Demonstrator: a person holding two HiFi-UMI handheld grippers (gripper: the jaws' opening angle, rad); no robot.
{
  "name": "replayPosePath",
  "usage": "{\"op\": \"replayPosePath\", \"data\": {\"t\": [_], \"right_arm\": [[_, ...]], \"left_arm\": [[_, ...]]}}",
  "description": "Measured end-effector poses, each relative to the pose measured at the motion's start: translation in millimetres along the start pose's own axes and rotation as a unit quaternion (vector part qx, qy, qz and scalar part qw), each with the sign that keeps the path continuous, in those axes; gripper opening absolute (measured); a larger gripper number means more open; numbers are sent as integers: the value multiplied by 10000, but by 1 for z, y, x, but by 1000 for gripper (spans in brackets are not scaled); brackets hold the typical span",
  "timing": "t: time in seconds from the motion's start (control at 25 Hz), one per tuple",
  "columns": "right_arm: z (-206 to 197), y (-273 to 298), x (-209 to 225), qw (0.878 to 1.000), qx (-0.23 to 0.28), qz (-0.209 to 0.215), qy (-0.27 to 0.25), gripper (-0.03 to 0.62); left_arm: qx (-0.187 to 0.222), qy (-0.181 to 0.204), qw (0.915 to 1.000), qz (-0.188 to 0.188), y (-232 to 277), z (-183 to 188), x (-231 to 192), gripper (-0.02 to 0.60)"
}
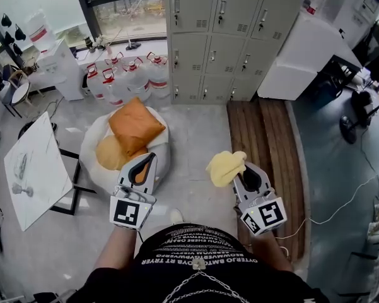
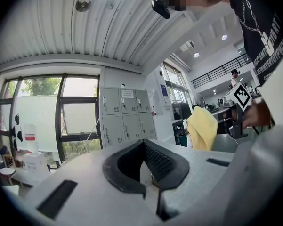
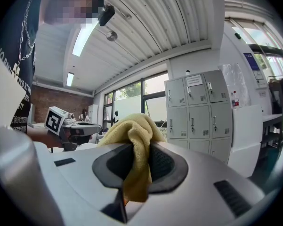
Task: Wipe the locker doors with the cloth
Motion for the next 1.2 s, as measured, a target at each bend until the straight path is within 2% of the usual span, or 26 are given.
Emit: {"op": "replayPosePath", "data": {"t": [0.4,0.56,0.68,0.92,1.2], "right_arm": [[12,51,-17,9999,-40,-146,-71,67],[13,58,-20,9998,-93,-147,-88,67],[14,62,-18,9997,-100,-199,-62,67],[1,70,-3,9992,-233,-307,81,67],[-6,95,22,9996,-232,-99,102,67]], "left_arm": [[110,-109,9997,-195,14,-9,-54,3],[233,-321,9992,-106,20,-6,-68,3],[301,-283,9989,-236,24,-3,-69,3],[68,-362,9988,-307,37,-16,-71,3],[-39,-342,9990,-297,72,-22,-76,3]]}}
Point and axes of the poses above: the fingertips, and each gripper's own axes: y forward along the fingers, x to its right, z out of its top, the point moved 8 cm from there along -y, backward along the fingers, and after that the axes turned 6 degrees about -y, right-handed, at the moved point
